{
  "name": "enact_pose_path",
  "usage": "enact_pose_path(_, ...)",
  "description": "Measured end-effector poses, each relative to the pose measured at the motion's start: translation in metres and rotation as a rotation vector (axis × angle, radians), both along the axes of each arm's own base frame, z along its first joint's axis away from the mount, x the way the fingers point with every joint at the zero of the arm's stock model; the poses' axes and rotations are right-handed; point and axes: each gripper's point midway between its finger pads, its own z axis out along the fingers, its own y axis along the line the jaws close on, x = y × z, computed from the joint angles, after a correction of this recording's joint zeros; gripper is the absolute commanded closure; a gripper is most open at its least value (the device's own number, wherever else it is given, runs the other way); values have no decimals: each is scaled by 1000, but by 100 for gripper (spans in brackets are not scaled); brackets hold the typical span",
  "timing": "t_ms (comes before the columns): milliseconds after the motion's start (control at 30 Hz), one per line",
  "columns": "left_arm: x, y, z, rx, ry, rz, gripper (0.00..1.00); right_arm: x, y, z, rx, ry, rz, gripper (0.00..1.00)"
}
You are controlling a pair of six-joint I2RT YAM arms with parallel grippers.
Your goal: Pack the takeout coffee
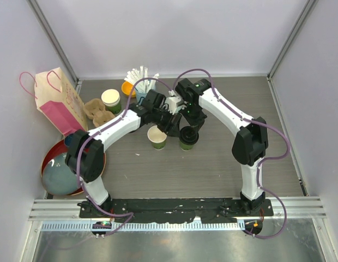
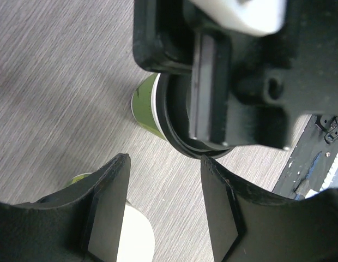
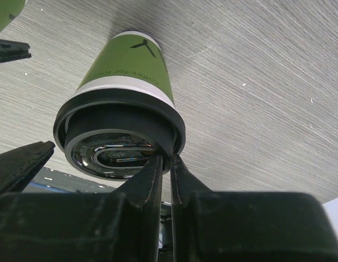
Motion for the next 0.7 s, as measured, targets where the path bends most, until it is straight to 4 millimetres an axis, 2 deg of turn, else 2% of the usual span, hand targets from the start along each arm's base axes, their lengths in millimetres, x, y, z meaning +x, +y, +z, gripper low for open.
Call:
enact_pose_path(267,-1,-1,0,0,3,0,42,6,4,-2,6,-5,1,64)
enact_pose_path(500,-1,-1,-1,1,3,-1,42,10,6,-3,7,-6,5,61)
enact_pose_path(700,-1,-1,-1,3,5,-2,43,10,6,-2,8,-9,6,54)
